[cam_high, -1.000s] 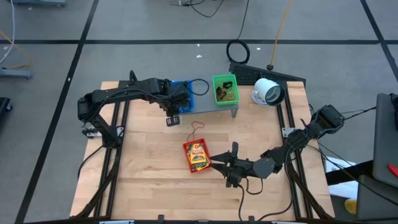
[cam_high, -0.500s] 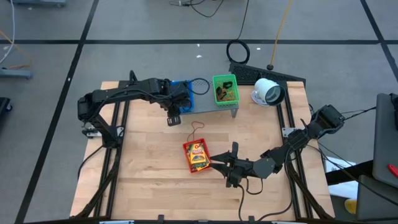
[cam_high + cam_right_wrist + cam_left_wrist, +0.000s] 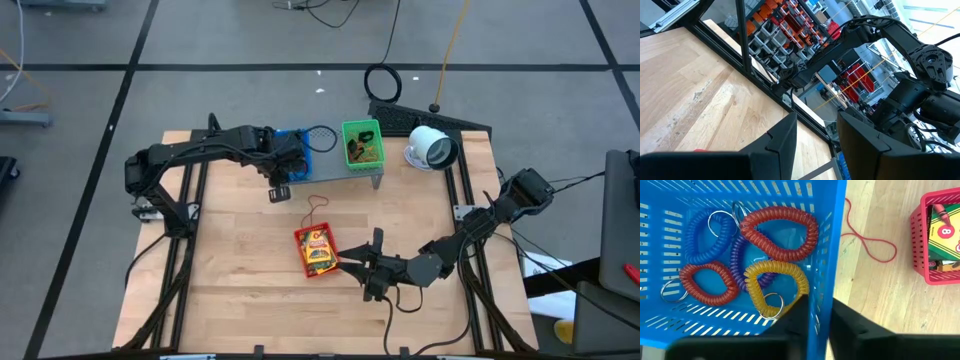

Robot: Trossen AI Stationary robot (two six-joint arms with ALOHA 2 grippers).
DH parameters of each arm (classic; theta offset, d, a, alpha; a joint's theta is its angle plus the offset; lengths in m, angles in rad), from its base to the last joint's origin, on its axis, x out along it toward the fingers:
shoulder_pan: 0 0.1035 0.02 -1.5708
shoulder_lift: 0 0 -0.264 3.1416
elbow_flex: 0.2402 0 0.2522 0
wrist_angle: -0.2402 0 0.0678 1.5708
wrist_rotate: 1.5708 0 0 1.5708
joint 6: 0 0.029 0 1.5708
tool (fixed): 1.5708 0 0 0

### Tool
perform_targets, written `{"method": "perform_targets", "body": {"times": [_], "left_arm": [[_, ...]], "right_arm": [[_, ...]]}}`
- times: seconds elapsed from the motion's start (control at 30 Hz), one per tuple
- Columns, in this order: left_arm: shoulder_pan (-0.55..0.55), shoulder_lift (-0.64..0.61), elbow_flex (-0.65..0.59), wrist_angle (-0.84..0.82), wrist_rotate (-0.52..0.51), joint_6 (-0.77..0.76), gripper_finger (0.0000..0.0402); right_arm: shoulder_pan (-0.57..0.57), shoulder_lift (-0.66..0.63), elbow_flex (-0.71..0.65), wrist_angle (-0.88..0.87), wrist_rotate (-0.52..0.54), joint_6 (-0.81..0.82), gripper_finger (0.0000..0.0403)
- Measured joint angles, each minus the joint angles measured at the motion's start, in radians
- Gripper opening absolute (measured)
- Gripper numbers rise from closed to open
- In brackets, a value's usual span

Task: Pick & Place Office Desk Supplies
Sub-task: Put the blue bin on the shelf

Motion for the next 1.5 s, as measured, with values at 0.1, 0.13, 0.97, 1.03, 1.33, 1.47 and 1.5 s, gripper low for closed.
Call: {"method": "perform_targets", "body": {"times": [0.1, 0.13, 0.97, 1.03, 1.33, 1.47, 1.5], "left_arm": [[0.001, 0.0, 0.0, 0.0, -0.001, 0.007, 0.0015], [0.002, 0.0, 0.0, 0.0, -0.004, 0.005, 0.001], [0.003, 0.0, 0.0, 0.002, -0.003, 0.029, 0.0008], [0.003, 0.0, 0.0, 0.004, -0.003, 0.029, 0.0009], [0.002, 0.0, 0.0, 0.027, 0.0, 0.029, 0.0005], [0.002, 0.0, 0.0, 0.032, 0.001, 0.028, 0.0007], [0.002, 0.003, 0.0, 0.032, 0.001, 0.029, 0.0007]], "right_arm": [[0.0, 0.0, 0.0, 0.0, 0.0, 0.008, 0.013], [0.0, 0.0, 0.0, 0.0, 0.0, 0.008, 0.013], [0.0, 0.0, 0.0, 0.0, 0.0, 0.008, 0.013], [0.0, 0.0, 0.0, 0.0, 0.0, 0.008, 0.013], [0.0, 0.0, 0.0, 0.001, 0.0, 0.006, 0.013], [0.0, 0.0, 0.0, 0.001, 0.0, 0.006, 0.013], [0.0, 0.0, 0.0, 0.001, 0.0, 0.006, 0.013]]}}
